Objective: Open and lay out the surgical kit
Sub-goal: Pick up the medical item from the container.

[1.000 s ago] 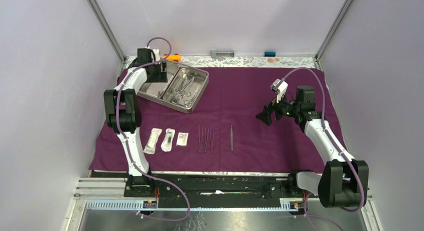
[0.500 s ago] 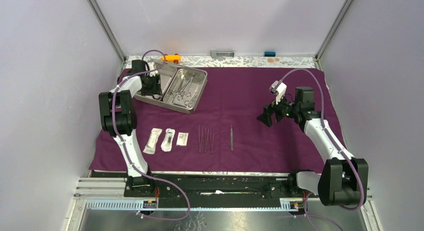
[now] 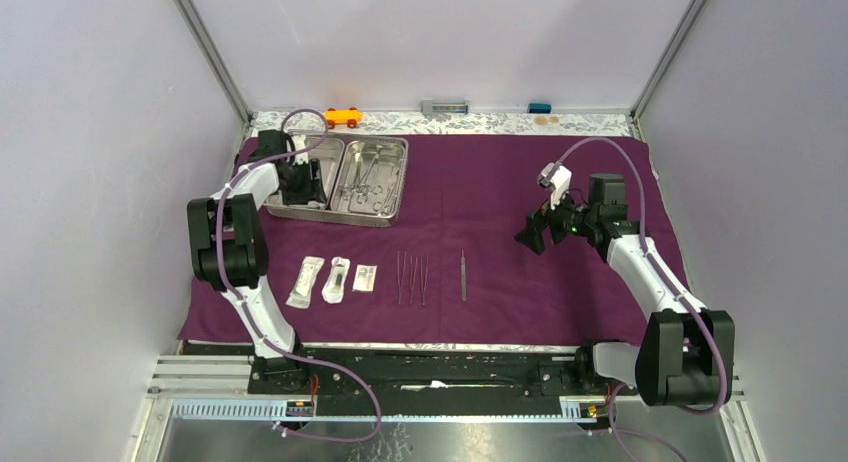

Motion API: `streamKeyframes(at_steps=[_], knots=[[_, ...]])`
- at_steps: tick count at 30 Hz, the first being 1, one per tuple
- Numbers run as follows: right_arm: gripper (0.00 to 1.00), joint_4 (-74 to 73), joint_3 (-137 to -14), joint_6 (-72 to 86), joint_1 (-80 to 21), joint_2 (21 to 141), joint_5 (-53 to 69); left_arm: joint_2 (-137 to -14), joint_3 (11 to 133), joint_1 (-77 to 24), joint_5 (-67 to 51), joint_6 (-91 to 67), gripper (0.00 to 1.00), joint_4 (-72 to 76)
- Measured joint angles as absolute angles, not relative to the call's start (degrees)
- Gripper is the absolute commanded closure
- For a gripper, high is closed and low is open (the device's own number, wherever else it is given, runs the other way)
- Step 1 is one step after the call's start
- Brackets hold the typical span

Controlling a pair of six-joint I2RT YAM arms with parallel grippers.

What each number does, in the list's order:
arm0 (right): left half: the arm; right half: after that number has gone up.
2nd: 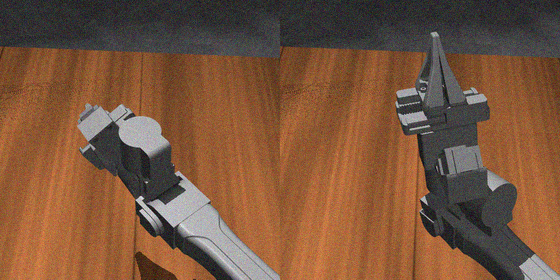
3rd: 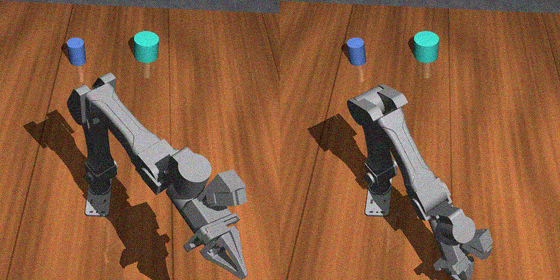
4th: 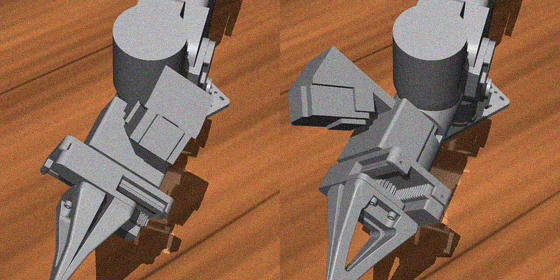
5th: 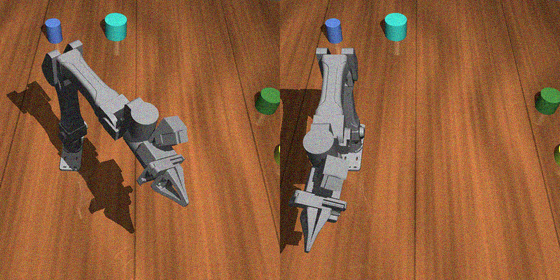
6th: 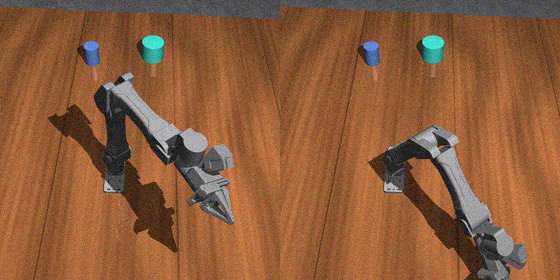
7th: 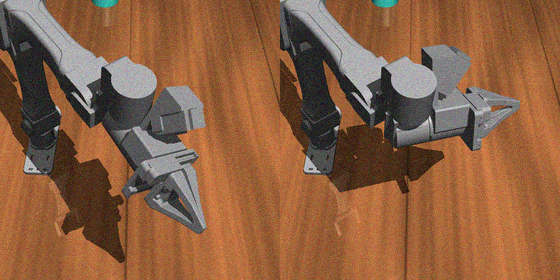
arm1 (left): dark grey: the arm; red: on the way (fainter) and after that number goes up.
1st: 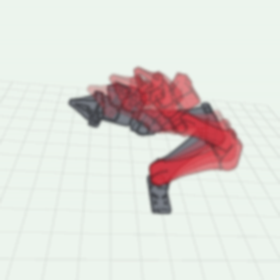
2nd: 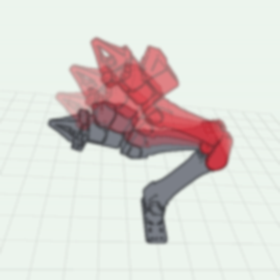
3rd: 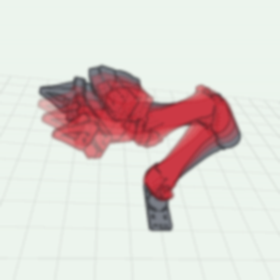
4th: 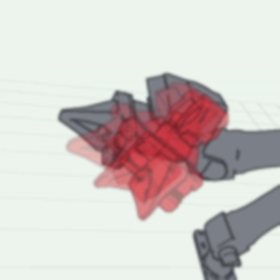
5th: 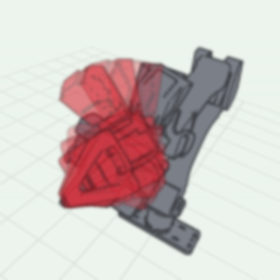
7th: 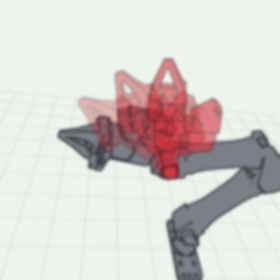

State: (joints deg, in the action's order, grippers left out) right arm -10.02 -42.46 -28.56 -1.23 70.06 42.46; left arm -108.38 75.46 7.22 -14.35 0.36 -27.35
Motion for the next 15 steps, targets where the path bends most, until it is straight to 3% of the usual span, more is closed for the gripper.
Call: streamKeyframes(at_steps=[8, 15], knots=[[0.01, -10.0, -42.4, -28.8, -1.2, 70.5, 41.5, -107.7, 83.2, 5.7, -13.9, -0.5, 0.34, -28.1], [0.01, -10.0, -41.8, -28.9, -1.2, 70.8, 39.9, -109.4, 92.7, -2.3, -13.8, 2.1, 0.29, -27.2]])
